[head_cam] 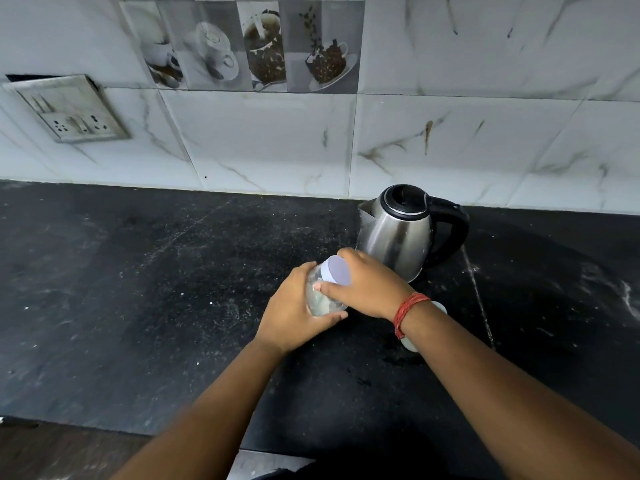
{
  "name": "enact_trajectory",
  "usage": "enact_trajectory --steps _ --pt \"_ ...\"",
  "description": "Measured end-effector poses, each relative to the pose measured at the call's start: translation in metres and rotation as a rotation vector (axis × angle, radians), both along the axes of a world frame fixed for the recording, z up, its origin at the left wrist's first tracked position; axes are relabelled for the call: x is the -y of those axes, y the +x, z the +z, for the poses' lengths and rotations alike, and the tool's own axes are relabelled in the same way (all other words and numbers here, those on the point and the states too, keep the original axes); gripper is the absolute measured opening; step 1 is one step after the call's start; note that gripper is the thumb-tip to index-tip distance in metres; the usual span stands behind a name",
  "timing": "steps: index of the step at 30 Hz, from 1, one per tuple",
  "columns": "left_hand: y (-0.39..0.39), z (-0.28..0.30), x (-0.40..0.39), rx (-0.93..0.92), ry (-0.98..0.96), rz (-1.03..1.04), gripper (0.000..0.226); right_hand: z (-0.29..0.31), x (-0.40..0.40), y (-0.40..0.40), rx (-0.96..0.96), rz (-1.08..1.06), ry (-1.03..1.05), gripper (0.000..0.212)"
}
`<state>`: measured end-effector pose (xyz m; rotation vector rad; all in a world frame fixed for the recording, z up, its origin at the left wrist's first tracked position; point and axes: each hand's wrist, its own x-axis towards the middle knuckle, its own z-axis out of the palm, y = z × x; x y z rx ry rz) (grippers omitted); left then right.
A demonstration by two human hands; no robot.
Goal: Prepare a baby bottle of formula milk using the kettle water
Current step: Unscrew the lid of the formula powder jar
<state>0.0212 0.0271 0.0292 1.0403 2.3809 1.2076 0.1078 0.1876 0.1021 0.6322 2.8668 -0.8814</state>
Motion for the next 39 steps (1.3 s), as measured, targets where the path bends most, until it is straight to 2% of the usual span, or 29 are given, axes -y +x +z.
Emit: enact_trajectory --steps 5,10,13,16,22,24,27,30,32,34,39 --pt "0.009 0.008 -0.007 -0.203 0.003 -0.105 0.097 -0.001 0.001 0.011 -0.030 -0.067 0.047 0.053" --pt "0.013 0.022 -0.011 -0.076 0.002 -0.142 0.090 -0.002 0.000 0.017 -0.153 -0.076 0.125 0.039" --pt "0.015 0.028 -0.012 -0.001 0.026 -0.137 0.082 0.001 -0.002 0.019 -0.191 -0.057 0.112 0.044" --pt "0.014 0.031 -0.012 0.000 -0.002 -0.142 0.089 0.002 -0.003 0.020 -0.219 -0.025 0.094 0.060" --pt "0.008 0.038 -0.016 0.008 -0.056 -0.185 0.093 0.004 -0.009 0.021 -0.231 0.022 0.091 0.061" --pt "0.006 0.040 -0.014 0.107 -0.036 -0.223 0.086 0.007 -0.013 0.022 -0.242 0.086 0.039 0.062" --pt "0.005 0.043 -0.009 0.428 0.072 -0.356 0.072 0.017 -0.020 0.026 -0.239 0.285 -0.024 0.048" --pt "0.010 0.045 -0.010 0.550 0.159 -0.393 0.073 0.033 -0.027 0.023 -0.187 0.396 -0.042 0.045" --pt "0.012 0.042 -0.012 0.533 0.175 -0.317 0.079 0.037 -0.034 0.020 -0.134 0.435 -0.037 0.052" --pt "0.010 0.039 -0.012 0.431 0.140 -0.227 0.083 0.038 -0.041 0.017 -0.090 0.422 -0.029 0.056" --pt "0.003 0.035 -0.013 0.262 0.107 -0.138 0.080 0.040 -0.036 0.013 -0.060 0.211 0.098 0.064"
